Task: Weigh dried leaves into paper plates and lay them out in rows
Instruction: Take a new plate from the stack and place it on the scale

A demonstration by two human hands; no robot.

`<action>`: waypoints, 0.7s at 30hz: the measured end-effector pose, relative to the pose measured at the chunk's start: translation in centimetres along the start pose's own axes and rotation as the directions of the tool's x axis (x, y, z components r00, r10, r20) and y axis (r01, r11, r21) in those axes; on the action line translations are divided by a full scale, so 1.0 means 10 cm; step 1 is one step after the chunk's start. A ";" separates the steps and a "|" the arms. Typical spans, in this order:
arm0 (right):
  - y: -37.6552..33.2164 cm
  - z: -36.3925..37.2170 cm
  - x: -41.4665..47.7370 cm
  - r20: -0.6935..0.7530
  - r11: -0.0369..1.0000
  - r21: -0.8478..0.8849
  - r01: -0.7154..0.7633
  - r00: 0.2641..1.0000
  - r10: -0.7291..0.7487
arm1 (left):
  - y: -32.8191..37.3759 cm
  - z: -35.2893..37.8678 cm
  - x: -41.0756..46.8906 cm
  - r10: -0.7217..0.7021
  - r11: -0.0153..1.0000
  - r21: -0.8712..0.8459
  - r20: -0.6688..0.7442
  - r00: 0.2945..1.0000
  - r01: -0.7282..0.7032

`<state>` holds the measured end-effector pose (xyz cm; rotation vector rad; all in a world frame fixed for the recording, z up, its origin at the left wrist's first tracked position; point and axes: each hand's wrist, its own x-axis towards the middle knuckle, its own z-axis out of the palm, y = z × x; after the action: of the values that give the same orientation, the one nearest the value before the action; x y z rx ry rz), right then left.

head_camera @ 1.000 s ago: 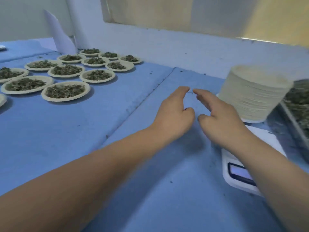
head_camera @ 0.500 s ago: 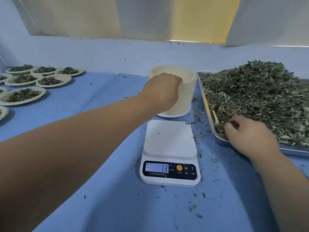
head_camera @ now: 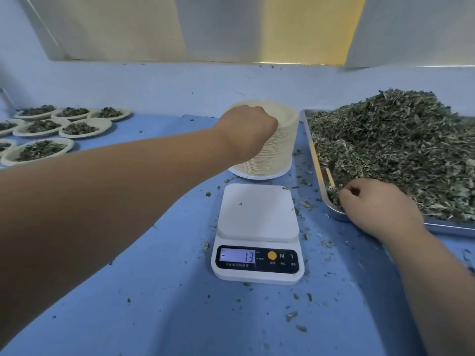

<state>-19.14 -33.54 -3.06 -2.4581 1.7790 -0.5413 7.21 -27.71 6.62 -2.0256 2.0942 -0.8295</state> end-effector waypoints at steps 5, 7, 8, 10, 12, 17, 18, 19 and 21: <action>0.00 0.00 0.01 -0.016 1.000 0.002 0.008 1.000 -0.008 | -0.05 -0.02 0.02 0.029 1.000 0.012 -0.009 1.000 -0.029; 0.01 0.00 0.00 -0.015 1.000 0.005 0.005 1.000 -0.005 | -0.06 -0.04 0.03 0.050 0.997 0.056 0.002 0.999 -0.050; 0.01 0.00 -0.01 -0.013 1.000 0.007 0.004 1.000 -0.004 | -0.05 -0.05 0.02 0.057 0.995 0.075 0.022 0.998 -0.058; 0.00 0.00 -0.01 -0.011 1.000 0.020 0.000 1.000 0.001 | -0.02 -0.08 0.02 0.058 0.994 0.092 0.055 0.997 -0.063; 0.00 -0.01 -0.01 -0.010 0.999 0.032 -0.009 1.000 0.009 | 0.00 -0.11 0.03 0.057 0.993 0.099 0.056 0.997 -0.063; 0.00 -0.02 -0.02 -0.003 0.999 0.042 -0.006 1.000 0.006 | 0.09 -0.21 0.07 0.139 0.979 0.144 0.040 0.989 -0.144; 0.00 -0.02 -0.02 -0.003 0.999 0.042 -0.002 1.000 0.002 | 0.12 -0.22 0.07 0.137 0.978 0.149 0.047 0.989 -0.143; 0.00 -0.02 -0.03 0.000 0.999 0.044 0.002 1.000 -0.002 | 0.14 -0.23 0.08 0.121 0.980 0.151 0.048 0.991 -0.127; -0.01 -0.02 -0.03 0.004 0.999 0.052 0.003 1.000 -0.003 | 0.16 -0.24 0.10 0.065 0.991 0.121 0.003 0.998 -0.065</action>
<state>-19.22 -33.23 -2.88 -2.4261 1.7376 -0.5741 4.61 -28.03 8.24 -1.8862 2.0453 -0.9225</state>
